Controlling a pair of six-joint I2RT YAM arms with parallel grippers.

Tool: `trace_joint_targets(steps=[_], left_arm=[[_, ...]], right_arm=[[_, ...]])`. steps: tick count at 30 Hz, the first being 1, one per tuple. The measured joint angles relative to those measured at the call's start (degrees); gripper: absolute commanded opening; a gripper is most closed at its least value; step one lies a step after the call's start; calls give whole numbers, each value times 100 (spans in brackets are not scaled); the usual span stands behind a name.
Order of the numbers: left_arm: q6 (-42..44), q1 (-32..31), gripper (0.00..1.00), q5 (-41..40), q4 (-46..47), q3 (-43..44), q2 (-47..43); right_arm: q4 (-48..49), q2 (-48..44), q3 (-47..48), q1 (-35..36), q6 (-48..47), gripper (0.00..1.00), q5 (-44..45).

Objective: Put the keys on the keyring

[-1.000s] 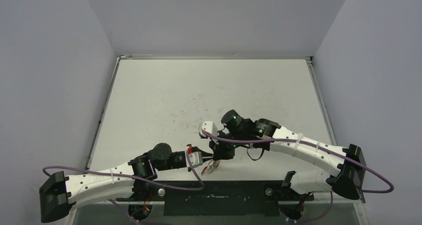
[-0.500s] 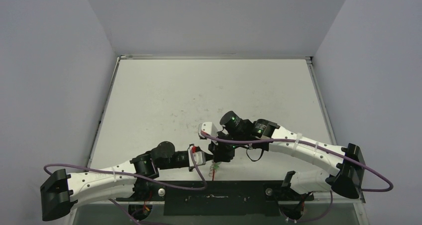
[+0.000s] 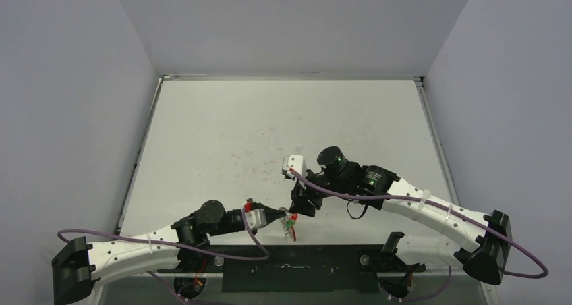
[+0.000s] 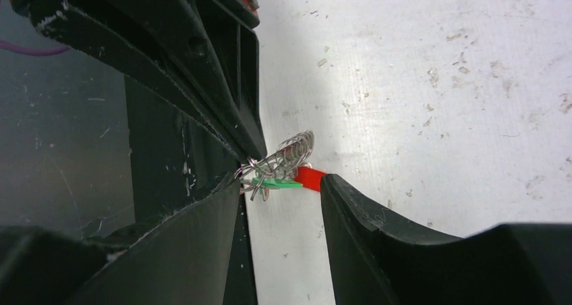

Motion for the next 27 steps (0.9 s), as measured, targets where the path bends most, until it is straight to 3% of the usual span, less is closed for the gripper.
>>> trace_joint_targets(steps=[5,10,22,27], left_arm=[[-26,0,0,2,282,-98,-55],[-26,0,0,2,396,-109,-92],[-22,0,0,0,470,-120,-101],[-22,0,0,0,470,-120,-129]], right_arm=[[96,66,-175,0,-63,43,-308],[120,262,-195,0,-166,25,-459],[79,330,-208,-74,-166,24,-422],[48,363,-236,-74,-162,28,-378]])
